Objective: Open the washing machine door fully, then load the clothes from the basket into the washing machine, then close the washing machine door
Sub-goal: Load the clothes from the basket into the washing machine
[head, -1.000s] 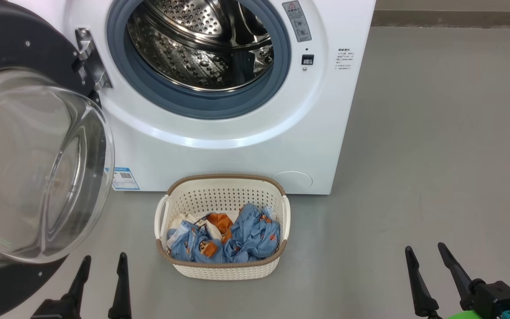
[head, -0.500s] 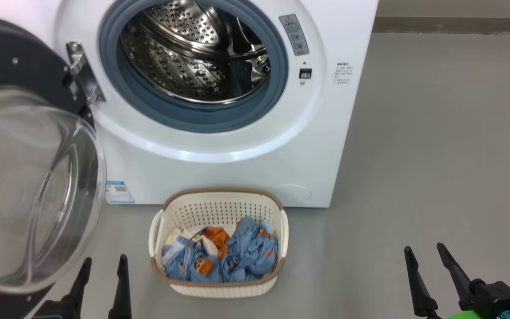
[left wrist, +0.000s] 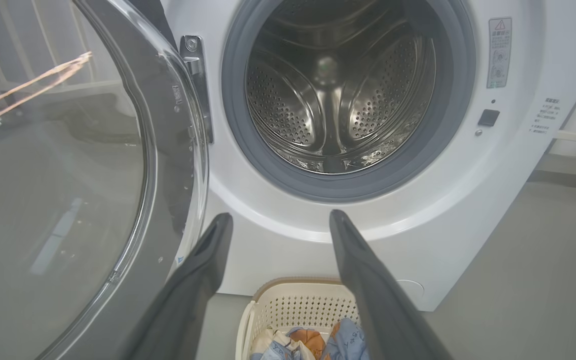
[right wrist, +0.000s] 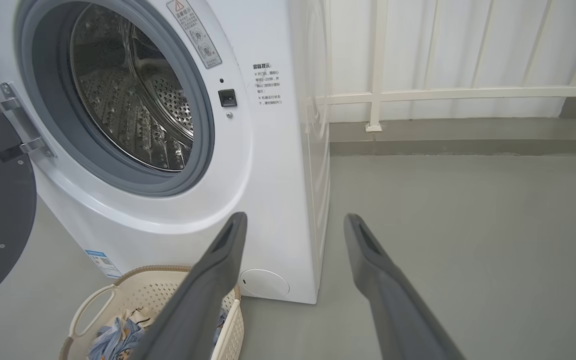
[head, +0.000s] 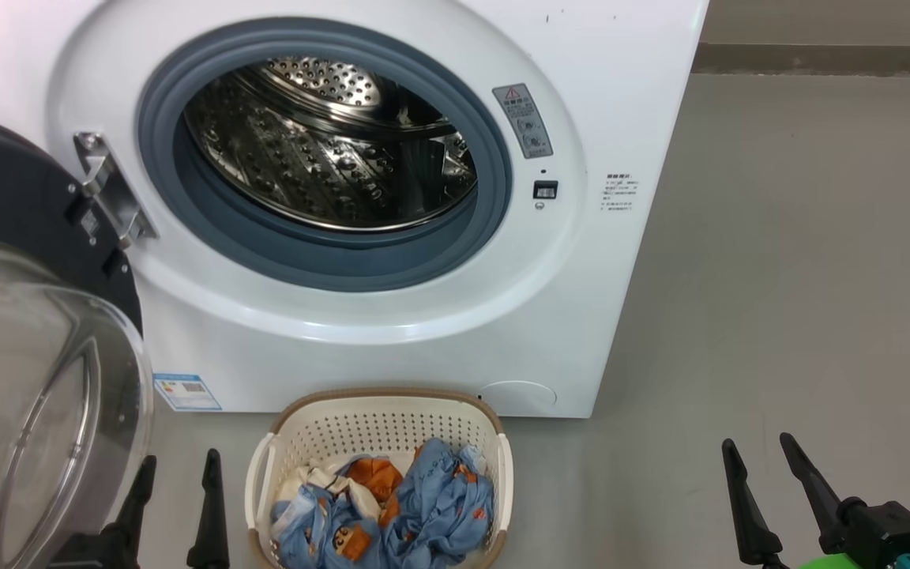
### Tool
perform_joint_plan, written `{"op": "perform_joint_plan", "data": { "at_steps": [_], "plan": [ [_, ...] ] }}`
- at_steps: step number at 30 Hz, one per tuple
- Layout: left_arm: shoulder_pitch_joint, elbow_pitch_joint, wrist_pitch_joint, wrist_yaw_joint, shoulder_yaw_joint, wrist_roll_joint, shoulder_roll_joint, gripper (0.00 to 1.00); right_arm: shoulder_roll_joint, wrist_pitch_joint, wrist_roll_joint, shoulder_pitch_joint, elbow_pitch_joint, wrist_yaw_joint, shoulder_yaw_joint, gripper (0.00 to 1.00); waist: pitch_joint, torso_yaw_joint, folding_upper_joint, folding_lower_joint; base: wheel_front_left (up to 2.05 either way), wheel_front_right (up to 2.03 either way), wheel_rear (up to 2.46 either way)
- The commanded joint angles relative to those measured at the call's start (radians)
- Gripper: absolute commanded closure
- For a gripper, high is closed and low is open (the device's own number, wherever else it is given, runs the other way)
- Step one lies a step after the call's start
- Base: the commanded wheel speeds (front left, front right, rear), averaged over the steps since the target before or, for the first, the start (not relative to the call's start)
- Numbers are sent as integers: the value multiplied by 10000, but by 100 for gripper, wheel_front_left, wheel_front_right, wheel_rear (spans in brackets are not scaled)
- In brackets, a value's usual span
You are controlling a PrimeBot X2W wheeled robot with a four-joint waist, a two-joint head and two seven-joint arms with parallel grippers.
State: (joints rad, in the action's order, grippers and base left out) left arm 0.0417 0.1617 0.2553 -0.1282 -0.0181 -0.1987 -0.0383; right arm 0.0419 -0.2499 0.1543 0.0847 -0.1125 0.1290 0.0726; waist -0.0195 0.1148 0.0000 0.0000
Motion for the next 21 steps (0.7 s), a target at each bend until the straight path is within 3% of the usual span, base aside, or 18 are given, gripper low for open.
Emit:
{"op": "perform_joint_plan", "data": {
  "at_steps": [1,21],
  "plan": [
    [-274,-254,65,-25,-324,0,-127,0,83,-118,112,-231,201,17,-254,0,1,1,0,0,45,-45,0],
    [-222,-186,65,-25,-95,10,-122,0,83,-118,126,-253,146,17,-277,0,-56,-9,0,0,3,-3,0]
  ]
}}
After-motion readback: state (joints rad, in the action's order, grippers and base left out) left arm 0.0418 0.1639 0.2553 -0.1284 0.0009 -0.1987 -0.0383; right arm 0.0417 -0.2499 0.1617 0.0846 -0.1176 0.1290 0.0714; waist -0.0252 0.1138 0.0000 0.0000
